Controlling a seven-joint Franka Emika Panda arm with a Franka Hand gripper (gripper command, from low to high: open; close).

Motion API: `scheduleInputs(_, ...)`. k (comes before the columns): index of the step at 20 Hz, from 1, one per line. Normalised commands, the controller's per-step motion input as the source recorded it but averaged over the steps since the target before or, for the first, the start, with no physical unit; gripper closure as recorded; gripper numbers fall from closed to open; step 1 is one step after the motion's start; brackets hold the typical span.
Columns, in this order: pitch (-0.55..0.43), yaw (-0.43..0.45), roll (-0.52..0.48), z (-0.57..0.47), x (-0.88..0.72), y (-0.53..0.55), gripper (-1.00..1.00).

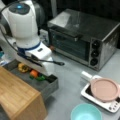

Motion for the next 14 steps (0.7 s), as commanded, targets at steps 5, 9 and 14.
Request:
scheduleInputs(5,-0.125,0.025,0.054,0.00,0.15,0.09,-1.00)
scheduleInputs(9,-0.078,-0.003,0.082,-0.03,0.13,0.11,-1.00)
scheduleInputs(14,-0.061,-0.031,0.091,-0.01,0.13,0.10,-1.00)
